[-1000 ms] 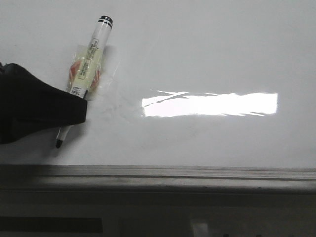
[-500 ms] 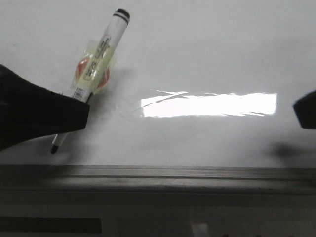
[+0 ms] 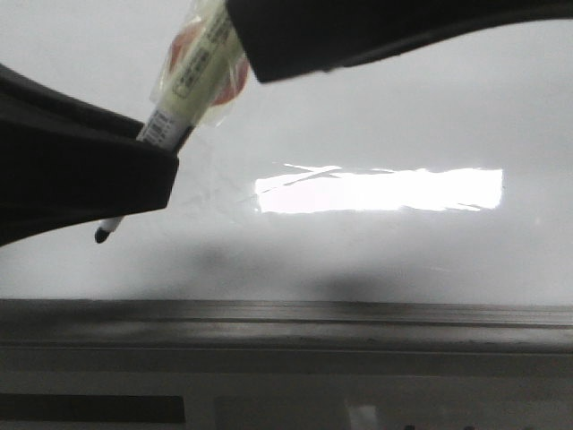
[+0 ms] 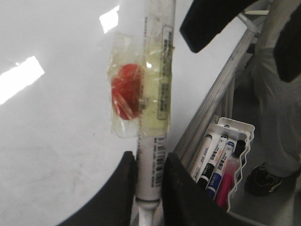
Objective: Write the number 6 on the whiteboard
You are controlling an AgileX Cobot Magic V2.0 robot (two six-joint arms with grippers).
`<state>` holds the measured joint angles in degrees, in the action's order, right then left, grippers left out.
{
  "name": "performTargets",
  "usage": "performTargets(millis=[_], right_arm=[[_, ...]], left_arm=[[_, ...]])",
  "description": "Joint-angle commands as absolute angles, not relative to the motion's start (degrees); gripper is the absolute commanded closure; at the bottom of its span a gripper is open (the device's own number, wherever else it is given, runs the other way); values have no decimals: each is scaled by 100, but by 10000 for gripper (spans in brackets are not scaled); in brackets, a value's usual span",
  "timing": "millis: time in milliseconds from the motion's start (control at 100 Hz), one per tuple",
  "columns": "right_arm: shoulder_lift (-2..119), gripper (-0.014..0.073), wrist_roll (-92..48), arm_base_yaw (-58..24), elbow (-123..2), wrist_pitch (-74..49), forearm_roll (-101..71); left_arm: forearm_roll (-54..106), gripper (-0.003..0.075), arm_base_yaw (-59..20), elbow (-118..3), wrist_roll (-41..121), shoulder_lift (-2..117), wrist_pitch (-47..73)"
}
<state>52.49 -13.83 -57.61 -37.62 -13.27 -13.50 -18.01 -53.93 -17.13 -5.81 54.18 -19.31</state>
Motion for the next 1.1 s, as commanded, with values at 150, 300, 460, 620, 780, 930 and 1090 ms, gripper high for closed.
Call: performTargets(millis=[150,300,460,620,780,930,1090], right_arm=[[5371,274,-1450,-5826,-4052,-419,-1958],[5441,323,-1450,-5826,-4052,-279,-1958],[5450,340,-1450,-5826,-4052,-323,-1974],[5450,559,-1450,-5826,-4052,-536,-2032],[5450,657,-1441,-5826,-4052,-540,-2082],[5450,657,-1441,-5826,-4052,-514,-1990],[5450,657,-1441,-5774,-4052,-539,-2301]], left_arm=[[-2292,741,-5438,-1803,-624,5382,-2599],[-2358,741,-5438,-1631,-624,5382,-3061],[-2358,741,-5438,-1538,-633,5382,-3109],[-2358,741,-5438,-1530,-633,5382,-3291],[-2151,737,-5438,-1530,-633,5382,-3335],[-2122,543,-5438,-1530,-652,5382,-3321],[-1658,312,-5438,-1530,-652,5257,-3321]])
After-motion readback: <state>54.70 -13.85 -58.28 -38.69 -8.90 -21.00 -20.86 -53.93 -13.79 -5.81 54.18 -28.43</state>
